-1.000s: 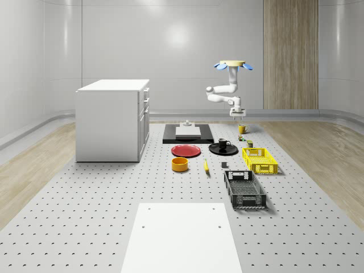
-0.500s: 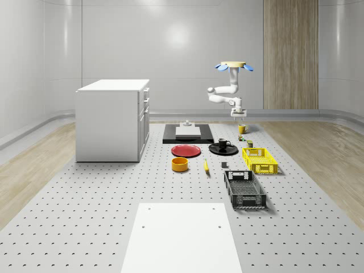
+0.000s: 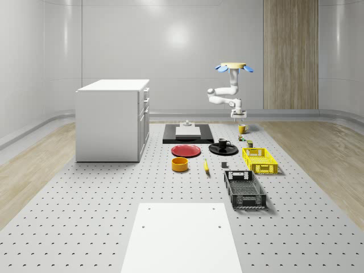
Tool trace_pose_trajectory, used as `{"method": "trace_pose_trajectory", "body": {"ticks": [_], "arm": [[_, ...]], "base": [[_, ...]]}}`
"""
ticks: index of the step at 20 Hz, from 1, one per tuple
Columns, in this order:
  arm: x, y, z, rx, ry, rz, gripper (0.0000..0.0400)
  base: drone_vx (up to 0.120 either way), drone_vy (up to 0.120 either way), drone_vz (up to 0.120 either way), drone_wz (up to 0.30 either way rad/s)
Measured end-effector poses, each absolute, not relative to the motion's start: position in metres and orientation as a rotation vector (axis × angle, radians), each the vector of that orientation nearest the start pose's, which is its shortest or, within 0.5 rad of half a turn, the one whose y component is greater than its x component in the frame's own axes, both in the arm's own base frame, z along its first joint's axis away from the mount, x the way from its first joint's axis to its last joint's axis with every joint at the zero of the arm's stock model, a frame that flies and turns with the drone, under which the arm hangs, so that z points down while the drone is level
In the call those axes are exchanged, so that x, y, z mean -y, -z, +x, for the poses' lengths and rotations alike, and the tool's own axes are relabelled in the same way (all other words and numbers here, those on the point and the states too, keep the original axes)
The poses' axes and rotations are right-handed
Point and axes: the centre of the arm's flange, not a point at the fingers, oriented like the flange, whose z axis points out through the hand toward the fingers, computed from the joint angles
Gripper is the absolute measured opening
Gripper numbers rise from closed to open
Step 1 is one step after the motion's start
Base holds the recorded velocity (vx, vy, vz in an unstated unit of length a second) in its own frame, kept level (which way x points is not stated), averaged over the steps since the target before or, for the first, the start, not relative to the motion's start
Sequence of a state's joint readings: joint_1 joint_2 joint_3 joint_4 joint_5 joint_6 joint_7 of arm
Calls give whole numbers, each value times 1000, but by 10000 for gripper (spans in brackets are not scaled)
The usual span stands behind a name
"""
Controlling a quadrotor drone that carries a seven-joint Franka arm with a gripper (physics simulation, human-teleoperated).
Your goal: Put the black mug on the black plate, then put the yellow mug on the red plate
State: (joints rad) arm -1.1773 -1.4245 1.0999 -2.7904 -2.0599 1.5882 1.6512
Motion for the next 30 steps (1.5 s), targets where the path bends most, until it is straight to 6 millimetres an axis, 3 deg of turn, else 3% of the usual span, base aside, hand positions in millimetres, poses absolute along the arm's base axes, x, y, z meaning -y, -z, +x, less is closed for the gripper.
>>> {"method": "trace_pose_trajectory", "body": {"ticks": [4,21,30], "arm": [[0,-569,311,2,-786,0,400],[0,-611,314,2,-786,0,400],[-2,-619,325,2,-786,0,400]], "base": [[80,0,-120,0],[0,0,0,0],[0,0,0,0]]}}
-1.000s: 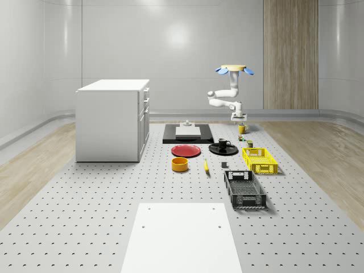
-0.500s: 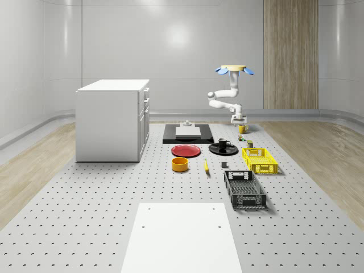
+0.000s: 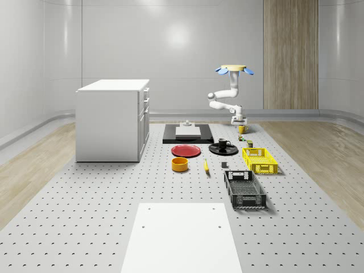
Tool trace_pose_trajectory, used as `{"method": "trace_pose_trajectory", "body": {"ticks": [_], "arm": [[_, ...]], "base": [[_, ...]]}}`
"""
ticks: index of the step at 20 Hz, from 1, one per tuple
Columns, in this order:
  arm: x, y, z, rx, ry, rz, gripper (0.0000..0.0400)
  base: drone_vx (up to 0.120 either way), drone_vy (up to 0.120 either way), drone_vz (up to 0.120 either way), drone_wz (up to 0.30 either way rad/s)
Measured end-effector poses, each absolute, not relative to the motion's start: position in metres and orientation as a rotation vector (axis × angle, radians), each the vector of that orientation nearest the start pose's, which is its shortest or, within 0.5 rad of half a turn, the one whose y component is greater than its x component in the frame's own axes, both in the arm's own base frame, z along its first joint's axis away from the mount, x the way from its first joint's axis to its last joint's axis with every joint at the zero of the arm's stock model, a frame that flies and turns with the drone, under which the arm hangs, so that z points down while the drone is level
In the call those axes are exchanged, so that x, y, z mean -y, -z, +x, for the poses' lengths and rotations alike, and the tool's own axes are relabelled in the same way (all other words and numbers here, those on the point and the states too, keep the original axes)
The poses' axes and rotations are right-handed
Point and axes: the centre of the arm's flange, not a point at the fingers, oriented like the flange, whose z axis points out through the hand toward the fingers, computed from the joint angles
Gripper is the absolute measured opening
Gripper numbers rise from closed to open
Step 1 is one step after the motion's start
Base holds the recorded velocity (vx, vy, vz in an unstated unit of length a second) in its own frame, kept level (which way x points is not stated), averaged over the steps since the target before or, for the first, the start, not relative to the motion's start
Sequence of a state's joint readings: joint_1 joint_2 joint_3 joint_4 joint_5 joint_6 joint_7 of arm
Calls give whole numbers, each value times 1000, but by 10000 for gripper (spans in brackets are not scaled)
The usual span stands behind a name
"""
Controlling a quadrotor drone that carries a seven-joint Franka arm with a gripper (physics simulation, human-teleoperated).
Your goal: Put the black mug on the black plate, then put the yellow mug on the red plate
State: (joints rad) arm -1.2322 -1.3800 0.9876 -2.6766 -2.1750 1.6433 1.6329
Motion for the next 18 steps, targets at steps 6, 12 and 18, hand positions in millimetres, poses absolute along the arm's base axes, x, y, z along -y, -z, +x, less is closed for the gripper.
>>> {"method": "trace_pose_trajectory", "body": {"ticks": [6,12,18], "arm": [[-6,-621,326,2,-786,0,400],[-8,-621,327,2,-786,0,400],[-6,-621,327,2,-786,0,400]], "base": [[0,0,0,0],[0,0,0,0],[0,0,0,0]]}}
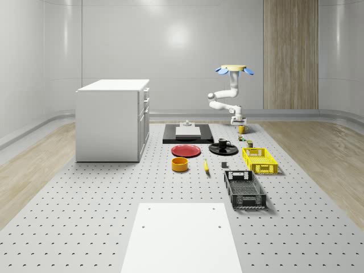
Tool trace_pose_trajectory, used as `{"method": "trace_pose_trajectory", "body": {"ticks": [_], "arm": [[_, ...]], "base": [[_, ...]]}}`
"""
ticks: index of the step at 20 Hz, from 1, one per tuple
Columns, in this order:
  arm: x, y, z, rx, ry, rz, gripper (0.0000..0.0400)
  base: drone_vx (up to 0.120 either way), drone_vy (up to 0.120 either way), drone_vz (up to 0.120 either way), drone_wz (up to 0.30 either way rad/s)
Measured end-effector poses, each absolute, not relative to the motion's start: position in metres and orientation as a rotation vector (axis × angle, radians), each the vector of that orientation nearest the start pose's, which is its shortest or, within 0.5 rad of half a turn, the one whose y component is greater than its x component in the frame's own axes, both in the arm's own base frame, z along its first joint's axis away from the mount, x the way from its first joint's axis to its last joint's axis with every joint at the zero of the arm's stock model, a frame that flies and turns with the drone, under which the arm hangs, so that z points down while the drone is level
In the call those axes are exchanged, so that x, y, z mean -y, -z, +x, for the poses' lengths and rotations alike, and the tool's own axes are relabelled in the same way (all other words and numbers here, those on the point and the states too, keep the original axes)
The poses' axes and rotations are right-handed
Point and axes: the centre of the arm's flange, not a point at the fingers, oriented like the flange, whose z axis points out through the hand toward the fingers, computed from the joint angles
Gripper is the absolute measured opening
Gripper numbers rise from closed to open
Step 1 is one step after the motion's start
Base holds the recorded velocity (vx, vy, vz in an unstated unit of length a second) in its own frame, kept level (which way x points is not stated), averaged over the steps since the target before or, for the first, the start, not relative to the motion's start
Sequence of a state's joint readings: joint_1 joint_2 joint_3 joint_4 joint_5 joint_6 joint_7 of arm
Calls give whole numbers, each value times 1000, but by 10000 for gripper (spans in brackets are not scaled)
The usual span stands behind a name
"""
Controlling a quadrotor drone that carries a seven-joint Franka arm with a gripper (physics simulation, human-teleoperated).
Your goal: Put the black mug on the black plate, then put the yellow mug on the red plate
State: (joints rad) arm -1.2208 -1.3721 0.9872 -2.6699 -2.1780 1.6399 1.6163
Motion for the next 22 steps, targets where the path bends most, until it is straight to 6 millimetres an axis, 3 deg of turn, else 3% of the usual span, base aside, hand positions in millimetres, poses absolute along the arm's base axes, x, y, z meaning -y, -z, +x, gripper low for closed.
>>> {"method": "trace_pose_trajectory", "body": {"ticks": [17,22], "arm": [[-8,-621,331,2,-786,0,400],[-8,-621,323,2,-786,0,400]], "base": [[0,0,0,0],[0,0,0,0]]}}
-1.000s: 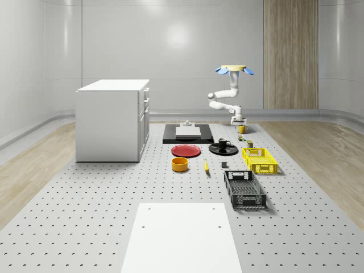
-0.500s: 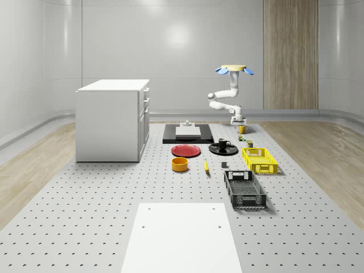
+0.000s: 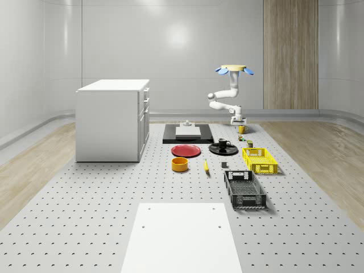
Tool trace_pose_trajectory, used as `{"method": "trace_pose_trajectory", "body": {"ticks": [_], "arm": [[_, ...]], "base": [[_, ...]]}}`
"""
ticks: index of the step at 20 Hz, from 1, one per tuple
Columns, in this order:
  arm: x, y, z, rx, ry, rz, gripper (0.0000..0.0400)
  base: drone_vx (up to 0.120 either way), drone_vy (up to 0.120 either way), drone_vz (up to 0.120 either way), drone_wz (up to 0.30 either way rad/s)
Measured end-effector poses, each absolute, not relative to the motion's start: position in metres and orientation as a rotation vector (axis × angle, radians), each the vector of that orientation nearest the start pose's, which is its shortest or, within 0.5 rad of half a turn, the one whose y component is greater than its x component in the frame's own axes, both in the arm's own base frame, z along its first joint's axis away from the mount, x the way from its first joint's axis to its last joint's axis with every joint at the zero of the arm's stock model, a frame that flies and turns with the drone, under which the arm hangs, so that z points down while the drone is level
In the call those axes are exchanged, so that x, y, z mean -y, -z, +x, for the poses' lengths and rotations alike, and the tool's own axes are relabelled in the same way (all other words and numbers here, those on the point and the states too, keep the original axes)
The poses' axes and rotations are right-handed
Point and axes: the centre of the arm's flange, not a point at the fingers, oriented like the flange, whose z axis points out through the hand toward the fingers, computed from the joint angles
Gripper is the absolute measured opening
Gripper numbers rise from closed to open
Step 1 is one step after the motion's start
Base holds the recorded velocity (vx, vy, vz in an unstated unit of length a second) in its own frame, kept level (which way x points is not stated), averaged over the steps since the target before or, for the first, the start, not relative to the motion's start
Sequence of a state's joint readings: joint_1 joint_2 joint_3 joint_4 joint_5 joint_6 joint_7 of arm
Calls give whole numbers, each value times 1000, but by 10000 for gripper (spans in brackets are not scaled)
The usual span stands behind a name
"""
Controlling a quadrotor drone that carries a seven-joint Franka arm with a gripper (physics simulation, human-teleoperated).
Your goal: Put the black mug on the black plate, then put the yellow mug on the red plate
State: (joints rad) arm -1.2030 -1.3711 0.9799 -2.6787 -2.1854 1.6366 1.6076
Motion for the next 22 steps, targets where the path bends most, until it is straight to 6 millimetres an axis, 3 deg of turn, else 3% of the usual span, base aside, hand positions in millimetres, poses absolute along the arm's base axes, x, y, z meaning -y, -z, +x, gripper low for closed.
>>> {"method": "trace_pose_trajectory", "body": {"ticks": [22], "arm": [[-3,-621,319,2,-786,0,400]], "base": [[0,0,0,0]]}}
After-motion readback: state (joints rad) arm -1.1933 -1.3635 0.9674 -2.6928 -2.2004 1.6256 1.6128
